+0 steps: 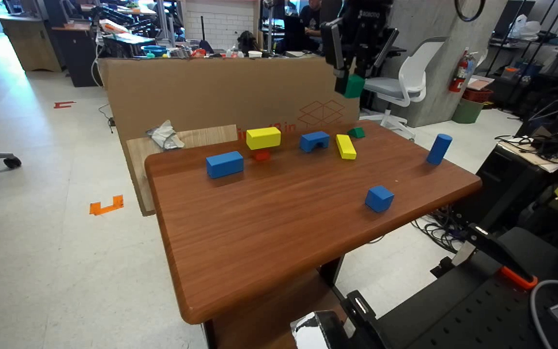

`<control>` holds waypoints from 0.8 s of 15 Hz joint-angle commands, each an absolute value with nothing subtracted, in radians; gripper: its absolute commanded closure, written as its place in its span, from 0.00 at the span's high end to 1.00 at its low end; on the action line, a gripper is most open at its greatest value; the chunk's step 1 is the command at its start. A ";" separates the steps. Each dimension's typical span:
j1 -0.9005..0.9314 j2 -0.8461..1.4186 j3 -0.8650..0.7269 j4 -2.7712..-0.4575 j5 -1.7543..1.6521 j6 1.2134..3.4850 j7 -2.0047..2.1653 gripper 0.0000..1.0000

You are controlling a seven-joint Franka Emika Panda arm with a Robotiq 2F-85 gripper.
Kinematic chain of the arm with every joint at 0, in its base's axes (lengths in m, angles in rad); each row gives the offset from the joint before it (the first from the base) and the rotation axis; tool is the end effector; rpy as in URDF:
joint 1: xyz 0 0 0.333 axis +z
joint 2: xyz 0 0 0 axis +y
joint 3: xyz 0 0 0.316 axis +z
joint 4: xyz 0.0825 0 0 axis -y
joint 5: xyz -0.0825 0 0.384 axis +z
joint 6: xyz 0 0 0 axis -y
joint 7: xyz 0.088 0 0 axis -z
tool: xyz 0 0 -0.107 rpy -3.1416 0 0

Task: Move the green block to the back blue block

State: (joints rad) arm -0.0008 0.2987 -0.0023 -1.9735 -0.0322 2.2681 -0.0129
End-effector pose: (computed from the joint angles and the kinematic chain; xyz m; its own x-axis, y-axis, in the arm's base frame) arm 0.6060 -0.0026 0.3186 0.9995 0.0306 -0.0047 0.0307 -0.9992 0.0252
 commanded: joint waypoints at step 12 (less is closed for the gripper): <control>-0.019 0.583 -0.001 -1.602 -0.024 2.126 -0.044 0.09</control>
